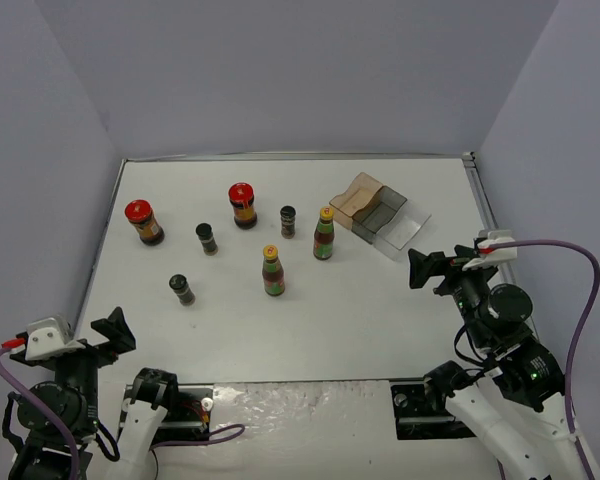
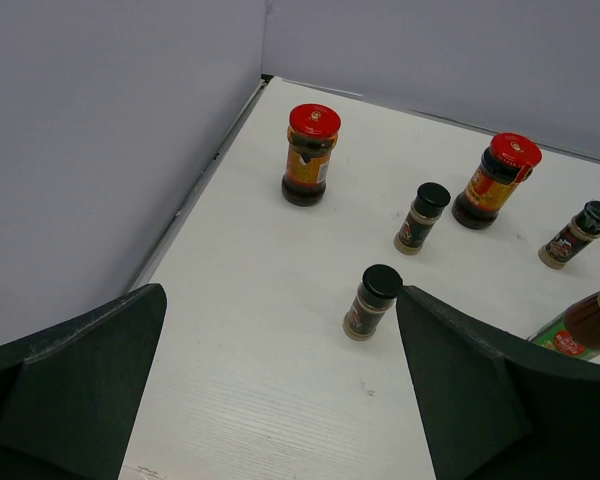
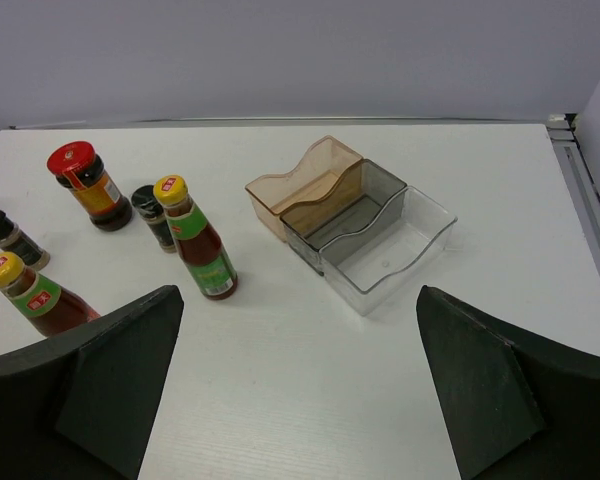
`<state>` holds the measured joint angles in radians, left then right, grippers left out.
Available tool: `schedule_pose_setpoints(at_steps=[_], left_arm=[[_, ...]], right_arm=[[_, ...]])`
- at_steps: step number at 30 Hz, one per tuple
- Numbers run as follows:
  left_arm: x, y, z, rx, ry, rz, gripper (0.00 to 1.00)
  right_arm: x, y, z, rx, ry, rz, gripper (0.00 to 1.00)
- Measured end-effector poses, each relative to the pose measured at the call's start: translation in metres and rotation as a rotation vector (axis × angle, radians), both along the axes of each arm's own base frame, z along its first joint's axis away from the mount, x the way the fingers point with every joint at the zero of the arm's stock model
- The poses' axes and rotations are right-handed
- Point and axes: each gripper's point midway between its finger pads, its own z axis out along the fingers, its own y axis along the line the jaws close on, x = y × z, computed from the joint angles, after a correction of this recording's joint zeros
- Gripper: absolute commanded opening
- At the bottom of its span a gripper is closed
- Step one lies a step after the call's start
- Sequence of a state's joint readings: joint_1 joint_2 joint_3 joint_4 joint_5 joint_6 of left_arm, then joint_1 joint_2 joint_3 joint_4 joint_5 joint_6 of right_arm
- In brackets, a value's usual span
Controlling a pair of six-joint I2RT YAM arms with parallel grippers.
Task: Organize the condiment bottles
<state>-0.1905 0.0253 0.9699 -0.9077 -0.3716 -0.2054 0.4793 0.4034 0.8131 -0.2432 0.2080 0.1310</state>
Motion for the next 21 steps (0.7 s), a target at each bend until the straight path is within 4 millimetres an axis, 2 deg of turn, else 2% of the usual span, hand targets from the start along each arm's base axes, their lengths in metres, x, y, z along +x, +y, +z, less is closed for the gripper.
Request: schedule_pose_setpoints(at_steps=[7, 13, 18, 21], left_arm=[[0.005, -0.002, 0.001, 0.002, 0.013, -0.008, 0.97], [0.022, -0.008, 0.003, 0.002, 0.054, -0.020, 0.97], [0.039, -0.015, 0.006, -0.007, 0.061, -0.037, 0.97], [0.051, -0.019, -0.003, -0.017, 0.093, -0.046, 0.97]], right_arm=[[0.007, 0.019, -0.010, -0.016, 0.052, 0.077, 1.00], [0.017, 0.043, -0.025, -0.035, 0.119, 0.172, 1.00], [0.040, 0.062, -0.040, -0.042, 0.177, 0.205, 1.00], [0.055, 0.072, -0.052, -0.050, 0.217, 0.211, 1.00]])
